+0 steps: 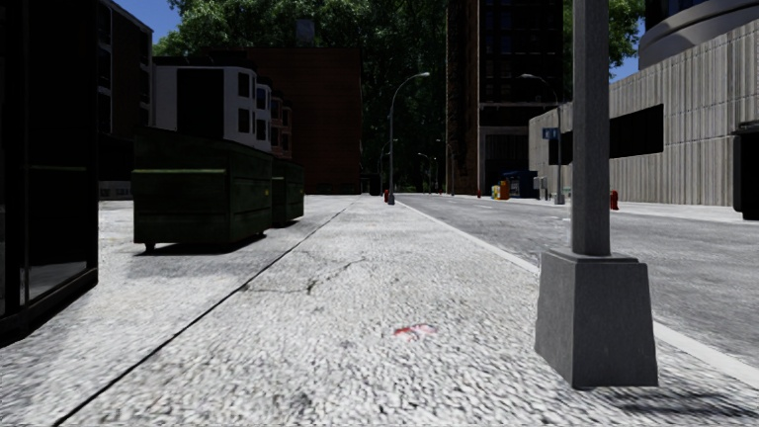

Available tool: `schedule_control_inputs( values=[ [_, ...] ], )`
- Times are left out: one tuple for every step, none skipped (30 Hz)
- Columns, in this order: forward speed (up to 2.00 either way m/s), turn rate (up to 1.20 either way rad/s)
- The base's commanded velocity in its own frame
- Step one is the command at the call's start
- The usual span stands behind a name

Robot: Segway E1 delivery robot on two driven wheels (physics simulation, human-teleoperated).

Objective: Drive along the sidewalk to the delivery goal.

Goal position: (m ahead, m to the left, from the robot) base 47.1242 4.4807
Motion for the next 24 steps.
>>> schedule_control_inputs(
  values=[
    [2.0, 0.0],
    [2.0, 0.0],
    [2.0, 0.0],
    [2.0, 0.0],
    [2.0, 0.0],
    [2.0, 0.0],
    [2.0, 0.0],
    [2.0, 0.0],
    [2.0, 0.0],
    [2.0, 0.0],
    [2.0, 0.0],
    [2.0, 0.0],
    [2.0, 0.0],
    [2.0, 0.0],
    [2.0, 0.0],
    [2.0, 0.0],
    [2.0, 0.0],
    [2.0, 0.0],
    [2.0, 0.0],
    [2.0, 0.0],
    [2.0, 0.0],
    [2.0, 0.0],
    [2.0, 0.0],
    [2.0, 0.0]
  ],
)
